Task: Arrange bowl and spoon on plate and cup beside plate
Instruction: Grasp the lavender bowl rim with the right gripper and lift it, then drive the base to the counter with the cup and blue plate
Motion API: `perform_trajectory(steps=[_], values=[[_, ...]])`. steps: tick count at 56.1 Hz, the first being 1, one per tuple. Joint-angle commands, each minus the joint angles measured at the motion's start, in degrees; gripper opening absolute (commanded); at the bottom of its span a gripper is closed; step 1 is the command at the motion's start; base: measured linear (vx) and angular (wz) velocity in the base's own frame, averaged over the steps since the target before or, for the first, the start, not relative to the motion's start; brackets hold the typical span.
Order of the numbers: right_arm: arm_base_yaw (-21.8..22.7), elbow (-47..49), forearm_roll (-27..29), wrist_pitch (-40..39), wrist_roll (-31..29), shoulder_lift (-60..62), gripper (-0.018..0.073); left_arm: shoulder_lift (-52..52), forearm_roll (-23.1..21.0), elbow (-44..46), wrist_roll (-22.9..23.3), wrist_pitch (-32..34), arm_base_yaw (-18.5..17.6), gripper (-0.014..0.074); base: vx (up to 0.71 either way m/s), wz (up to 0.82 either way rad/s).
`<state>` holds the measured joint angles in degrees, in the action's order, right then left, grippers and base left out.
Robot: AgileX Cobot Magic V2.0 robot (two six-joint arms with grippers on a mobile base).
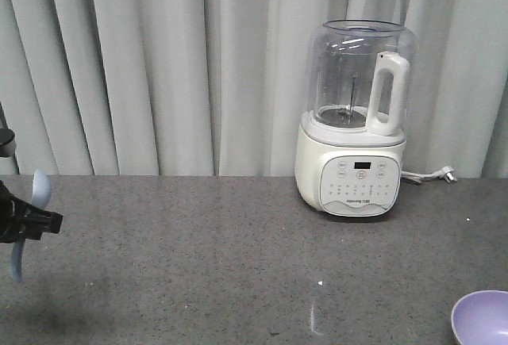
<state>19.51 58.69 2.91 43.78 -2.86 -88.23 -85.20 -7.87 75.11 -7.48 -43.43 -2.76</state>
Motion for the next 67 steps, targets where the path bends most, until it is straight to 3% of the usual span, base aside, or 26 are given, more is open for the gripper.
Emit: perform_trajectory(steps=[1, 12, 25, 43, 55, 67], values=[[0.18, 1.35, -0.8, -1.99, -1.86, 3.92, -0.0015, 2.24, -0.54, 1.44, 0.02, 5.5, -0.55, -0.0006, 0.0, 0.0], [0.18, 1.53, 7.9, -5.72, -10.17, 13.33, -0.0012, 3.05, -0.66, 1.26, 0.02, 8.01, -0.55, -0.0006, 0.0, 0.0], [0.18, 1.47, 25.41, -9.2, -28.76, 26.76, -0.0012, 10.11, -0.8, -3.87, -0.03, 14.12, -0.77, -0.0006, 0.0, 0.0], [0.18, 1.47, 48.51, -4.33, -48.6, 38.41, -0.001, 24.8, -0.7, -16.09, -1.41, 23.4, -6.63, -0.0006, 0.0, 0.0], [-6.04, 1.25, 47.45, -3.52, -51.44, 41.6, -0.0009, 38.88, -0.66, -23.94, -1.48, 27.29, -8.99, -0.0006, 0.0, 0.0], [-11.15, -5.28, 43.89, -10.32, -51.27, 48.57, -0.0009, 52.5, -0.2, -29.86, -1.48, 27.06, -8.99, -0.0006, 0.0, 0.0]])
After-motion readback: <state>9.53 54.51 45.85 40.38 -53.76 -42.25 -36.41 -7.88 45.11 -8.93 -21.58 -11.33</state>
